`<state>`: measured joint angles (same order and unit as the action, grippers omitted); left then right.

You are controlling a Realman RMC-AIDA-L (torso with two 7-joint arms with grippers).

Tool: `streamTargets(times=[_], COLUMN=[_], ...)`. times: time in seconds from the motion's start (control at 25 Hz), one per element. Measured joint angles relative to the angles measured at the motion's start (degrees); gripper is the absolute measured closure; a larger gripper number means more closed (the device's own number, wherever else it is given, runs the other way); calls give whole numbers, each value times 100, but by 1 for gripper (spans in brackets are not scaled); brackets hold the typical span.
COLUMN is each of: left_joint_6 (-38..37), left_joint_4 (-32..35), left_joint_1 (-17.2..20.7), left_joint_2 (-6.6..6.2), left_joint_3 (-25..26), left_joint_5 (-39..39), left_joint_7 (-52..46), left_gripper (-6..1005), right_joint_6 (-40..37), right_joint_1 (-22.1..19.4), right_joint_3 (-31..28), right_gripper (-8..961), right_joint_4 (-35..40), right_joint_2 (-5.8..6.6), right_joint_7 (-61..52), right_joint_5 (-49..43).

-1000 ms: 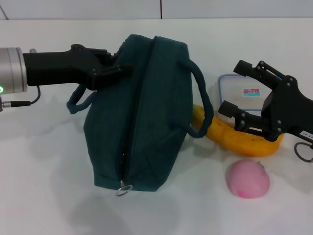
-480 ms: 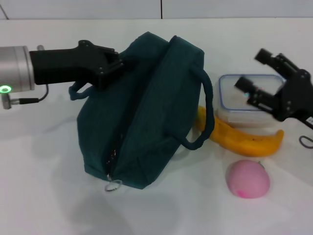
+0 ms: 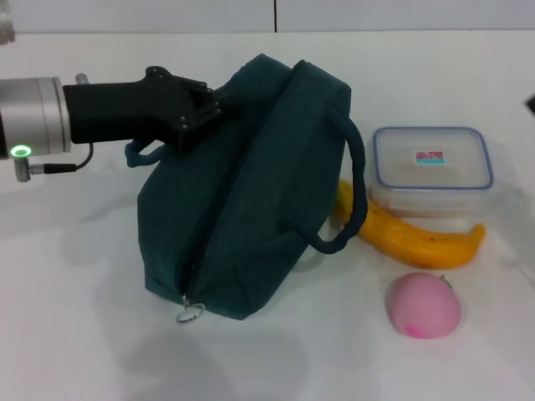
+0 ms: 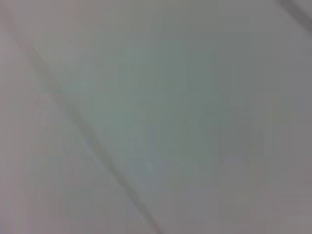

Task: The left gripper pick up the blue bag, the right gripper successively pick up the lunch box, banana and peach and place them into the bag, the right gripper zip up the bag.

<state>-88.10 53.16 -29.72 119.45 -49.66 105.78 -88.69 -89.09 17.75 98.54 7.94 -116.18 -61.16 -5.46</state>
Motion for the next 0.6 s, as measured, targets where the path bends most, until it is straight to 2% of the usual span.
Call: streamTargets(times=[0.24, 0.6], left_joint_6=[3, 3], left_joint_4=[-7, -9], left_joint_1=[-14, -11], left_joint_2=[-1, 7], left_joint_3=[0, 0], left_joint_5=[15, -12], left_joint_7=[57, 79], left_gripper=[951, 949], right_joint_6=[597, 1602], right_joint_1=[-71, 9], right_joint_3=[59, 254], right_gripper=[85, 92], right_joint_4=[-241, -58], right_joint_2=[-1, -1], right_joint_7=[-1020, -1641], right_joint_5=[417, 428])
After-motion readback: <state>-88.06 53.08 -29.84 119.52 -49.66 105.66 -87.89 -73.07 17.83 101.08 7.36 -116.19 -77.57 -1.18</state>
